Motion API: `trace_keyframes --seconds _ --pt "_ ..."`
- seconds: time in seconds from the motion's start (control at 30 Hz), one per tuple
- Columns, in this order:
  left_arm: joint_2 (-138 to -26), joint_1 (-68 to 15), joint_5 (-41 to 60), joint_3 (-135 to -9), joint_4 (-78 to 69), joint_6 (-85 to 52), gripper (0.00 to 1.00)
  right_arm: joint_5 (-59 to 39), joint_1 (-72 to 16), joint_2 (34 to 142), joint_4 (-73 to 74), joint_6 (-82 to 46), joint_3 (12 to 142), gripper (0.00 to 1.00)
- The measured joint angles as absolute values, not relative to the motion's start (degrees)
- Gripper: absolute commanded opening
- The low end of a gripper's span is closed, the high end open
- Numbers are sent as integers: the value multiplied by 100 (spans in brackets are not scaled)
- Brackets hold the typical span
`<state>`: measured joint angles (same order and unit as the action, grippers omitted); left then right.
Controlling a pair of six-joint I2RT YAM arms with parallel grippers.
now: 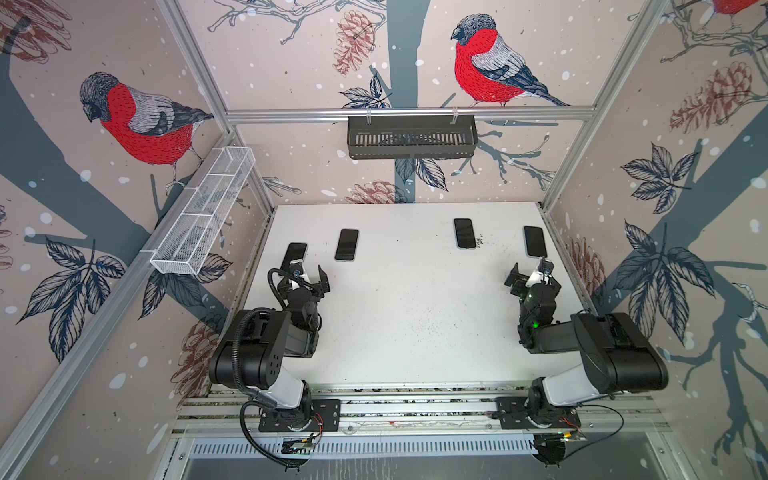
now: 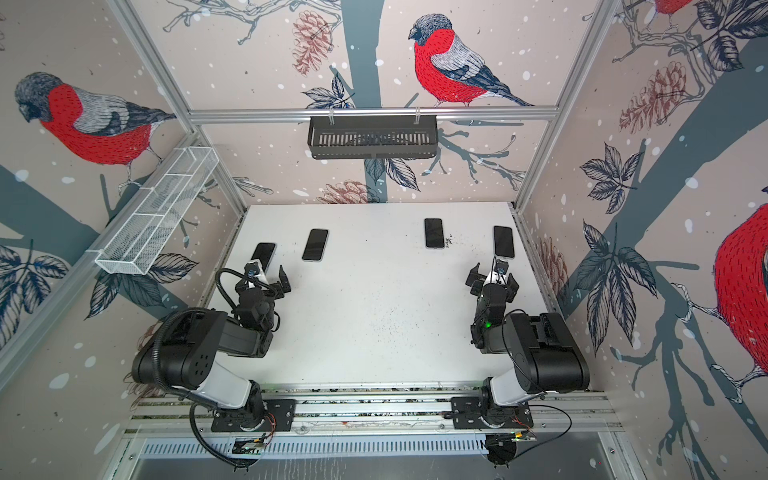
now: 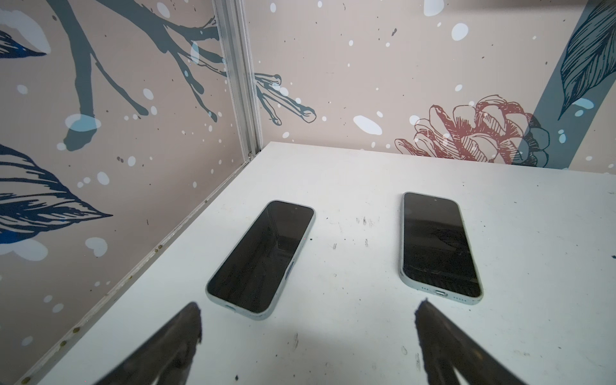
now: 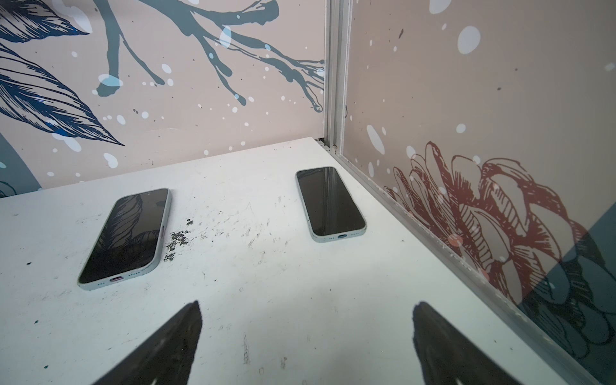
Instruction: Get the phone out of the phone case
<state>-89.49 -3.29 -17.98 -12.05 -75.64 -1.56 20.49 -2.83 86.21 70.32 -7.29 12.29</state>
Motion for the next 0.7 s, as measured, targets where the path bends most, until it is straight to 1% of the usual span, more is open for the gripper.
trace_keyframes --seconds 0.13,0.2,0.27,0.33,0.43,0.53,0.7 --pt "-8930 -322 -1772 -1214 -7553 -156 98 2051 -303 8604 7030 -720 1229 100" --pt "-8720 -366 -1717 -1310 -7238 -148 98 2191 -473 8436 6886 -589 1275 99" --pt "-8189 -585 -1850 -1472 -6788 -82 98 2388 -788 8012 6141 -543 1662 99" --pt "-7435 -834 -2029 -1621 -6300 -56 98 2484 -919 7570 5247 -657 2290 99" --pt "-6462 -923 -2165 -1992 -5214 -375 98 2512 -1063 6982 3955 -1090 2923 99" --pt "-5839 -967 -2171 -2602 -3839 -854 98 2176 -1420 6305 2832 -1374 3183 99" --pt "-5511 -987 -2392 -3760 -1461 -1597 98 1684 -2053 5332 1625 -1498 3507 99"
